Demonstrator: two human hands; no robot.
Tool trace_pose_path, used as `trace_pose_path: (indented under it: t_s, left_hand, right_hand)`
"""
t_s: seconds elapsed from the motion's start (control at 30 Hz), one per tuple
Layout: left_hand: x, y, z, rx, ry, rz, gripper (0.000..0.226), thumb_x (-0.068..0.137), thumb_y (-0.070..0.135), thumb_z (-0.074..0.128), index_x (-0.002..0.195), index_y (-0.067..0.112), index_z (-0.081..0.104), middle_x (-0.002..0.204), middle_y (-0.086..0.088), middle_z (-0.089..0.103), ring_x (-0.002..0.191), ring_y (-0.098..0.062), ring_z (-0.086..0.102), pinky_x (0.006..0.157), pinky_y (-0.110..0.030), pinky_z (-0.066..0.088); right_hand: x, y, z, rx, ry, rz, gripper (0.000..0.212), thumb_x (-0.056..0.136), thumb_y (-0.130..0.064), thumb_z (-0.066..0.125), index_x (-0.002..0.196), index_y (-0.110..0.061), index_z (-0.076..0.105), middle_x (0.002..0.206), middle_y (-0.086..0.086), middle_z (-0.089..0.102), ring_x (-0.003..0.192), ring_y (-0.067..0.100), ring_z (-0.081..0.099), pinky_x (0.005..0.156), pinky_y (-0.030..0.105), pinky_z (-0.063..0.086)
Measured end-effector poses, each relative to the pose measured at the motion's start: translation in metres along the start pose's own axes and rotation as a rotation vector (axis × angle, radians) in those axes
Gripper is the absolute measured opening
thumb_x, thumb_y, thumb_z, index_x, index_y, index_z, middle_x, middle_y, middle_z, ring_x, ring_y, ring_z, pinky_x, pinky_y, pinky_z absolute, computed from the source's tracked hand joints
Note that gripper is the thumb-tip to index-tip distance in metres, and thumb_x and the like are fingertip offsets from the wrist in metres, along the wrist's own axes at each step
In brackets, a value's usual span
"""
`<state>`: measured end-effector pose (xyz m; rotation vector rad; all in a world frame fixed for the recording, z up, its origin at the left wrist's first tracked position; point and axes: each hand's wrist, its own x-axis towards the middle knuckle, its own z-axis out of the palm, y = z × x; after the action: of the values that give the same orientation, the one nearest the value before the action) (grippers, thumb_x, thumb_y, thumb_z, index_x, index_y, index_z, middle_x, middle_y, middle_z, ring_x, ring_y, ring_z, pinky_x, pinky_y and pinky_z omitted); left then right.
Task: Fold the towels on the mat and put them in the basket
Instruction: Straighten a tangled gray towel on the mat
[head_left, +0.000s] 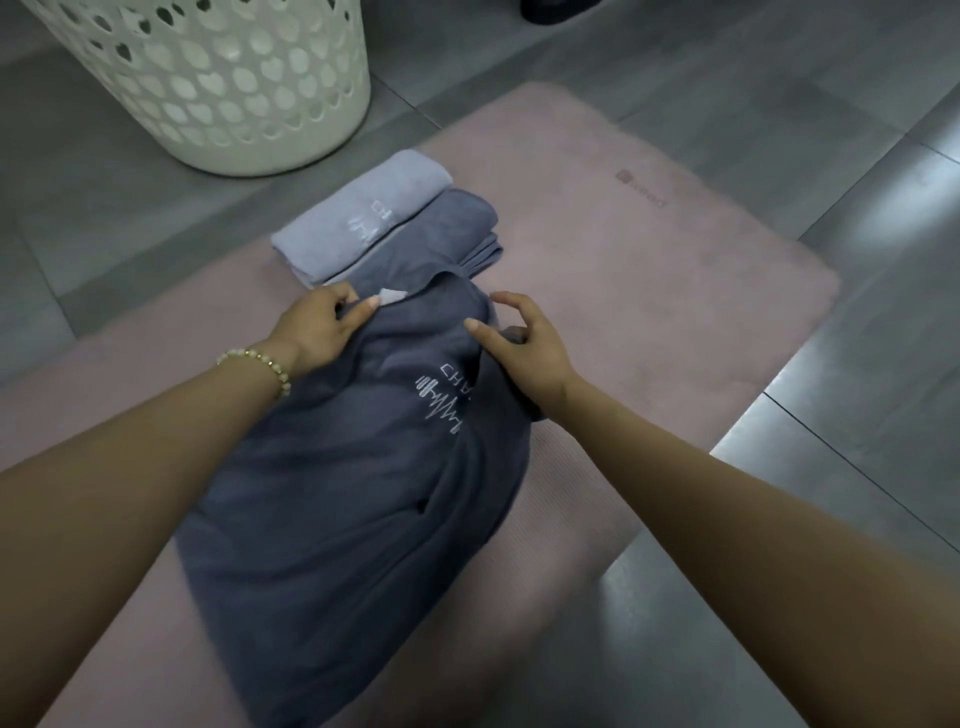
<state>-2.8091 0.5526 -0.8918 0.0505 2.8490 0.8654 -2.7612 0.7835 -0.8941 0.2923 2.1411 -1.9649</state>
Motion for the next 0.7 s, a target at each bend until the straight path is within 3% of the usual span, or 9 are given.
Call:
trace_pose_path:
  t_s: [0.07, 0.13, 0.23, 0.3, 0.37, 0.5, 0.57, 0.63, 0.7]
  left_hand:
    - [-0.023, 0.006, -0.003, -0.159, -0.007, 0.003, 0.026, 0.094, 0.027, 0.052, 0.072, 0.019, 0.042, 0.056, 0.001, 0.038, 0.048, -0.002, 0.039, 0.051, -0.018, 0.032]
    - [-0.055, 0.011, 0.0, -0.4, -0.021, -0.069, 0.008, 0.095, 0.019, 0.052, 0.091, 0.015, 0.046, 0.058, -0.001, 0.047, 0.041, 0.004, 0.042, 0.047, -0.009, 0.034]
    - [-0.111, 0.005, 0.009, -0.627, -0.183, -0.236, 0.008, 0.095, 0.021, 0.048, 0.099, 0.015, 0.052, 0.079, 0.003, 0.068, 0.058, 0.01, 0.059, 0.058, -0.007, 0.047]
    - [-0.143, -0.007, 0.015, -0.693, -0.418, -0.475, 0.034, 0.089, 0.045, 0.054, 0.106, 0.015, 0.054, 0.084, 0.007, 0.068, 0.069, 0.001, 0.066, 0.062, -0.015, 0.053]
    - [-0.155, -0.024, 0.022, -0.885, -0.49, -0.658, 0.07, 0.07, 0.07, 0.059, 0.118, 0.019, 0.054, 0.108, -0.001, 0.067, 0.093, -0.017, 0.069, 0.076, -0.028, 0.057]
    - [-0.141, -0.027, 0.028, -1.254, -0.224, -0.701, 0.045, 0.093, 0.055, 0.037, 0.118, 0.021, 0.051, 0.111, 0.001, 0.063, 0.101, -0.014, 0.061, 0.081, -0.025, 0.05]
    - [-0.133, -0.017, 0.031, -1.29, -0.166, -0.665, 0.044, 0.093, 0.05, 0.043, 0.115, 0.016, 0.059, 0.108, -0.002, 0.068, 0.099, -0.015, 0.064, 0.077, -0.023, 0.053]
    - [-0.126, -0.009, 0.033, -1.324, -0.093, -0.611, 0.04, 0.093, 0.043, 0.05, 0.115, 0.011, 0.062, 0.109, -0.007, 0.07, 0.096, -0.016, 0.067, 0.074, -0.022, 0.056]
    - [-0.119, -0.006, 0.036, -1.334, -0.029, -0.562, 0.032, 0.094, 0.036, 0.051, 0.111, 0.012, 0.063, 0.106, -0.006, 0.07, 0.094, -0.014, 0.068, 0.073, -0.021, 0.055]
  right_hand:
    - [-0.002, -0.005, 0.005, -0.016, -0.057, -0.013, 0.047, 0.086, -0.026, 0.069, 0.128, -0.023, 0.049, 0.069, -0.002, 0.065, 0.061, -0.002, 0.06, 0.061, 0.011, 0.048]
    - [-0.005, -0.006, 0.013, -0.11, -0.135, -0.024, 0.051, 0.086, -0.029, 0.068, 0.133, -0.028, 0.046, 0.092, 0.008, 0.068, 0.082, 0.01, 0.064, 0.081, 0.019, 0.052]
    - [-0.014, 0.001, 0.028, -0.212, -0.314, -0.016, 0.038, 0.089, -0.027, 0.064, 0.125, -0.019, 0.057, 0.108, 0.009, 0.066, 0.099, 0.015, 0.061, 0.094, 0.021, 0.047]
    - [-0.024, 0.009, 0.038, -0.389, -0.479, 0.018, 0.029, 0.091, -0.027, 0.062, 0.117, -0.014, 0.064, 0.105, 0.005, 0.065, 0.098, 0.011, 0.058, 0.085, 0.011, 0.043]
    - [-0.029, 0.016, 0.049, -0.523, -0.556, 0.036, 0.03, 0.092, -0.028, 0.06, 0.118, -0.014, 0.065, 0.107, 0.0, 0.063, 0.099, 0.008, 0.055, 0.086, 0.011, 0.039]
    - [-0.024, 0.016, 0.067, -0.646, -0.481, -0.051, 0.04, 0.092, -0.03, 0.06, 0.129, -0.016, 0.056, 0.111, 0.001, 0.061, 0.099, 0.011, 0.053, 0.096, 0.02, 0.04]
    - [-0.023, 0.011, 0.077, -0.644, -0.495, -0.132, 0.036, 0.093, -0.029, 0.057, 0.128, -0.018, 0.057, 0.114, 0.0, 0.061, 0.102, 0.013, 0.056, 0.097, 0.021, 0.041]
    - [-0.02, 0.003, 0.084, -0.487, -0.425, -0.163, 0.029, 0.095, -0.026, 0.056, 0.121, -0.015, 0.061, 0.112, 0.0, 0.064, 0.101, 0.01, 0.058, 0.091, 0.013, 0.042]
    - [-0.019, -0.006, 0.088, -0.335, -0.349, -0.167, 0.028, 0.093, -0.021, 0.058, 0.12, -0.012, 0.061, 0.09, -0.001, 0.063, 0.081, -0.001, 0.056, 0.075, 0.005, 0.042]
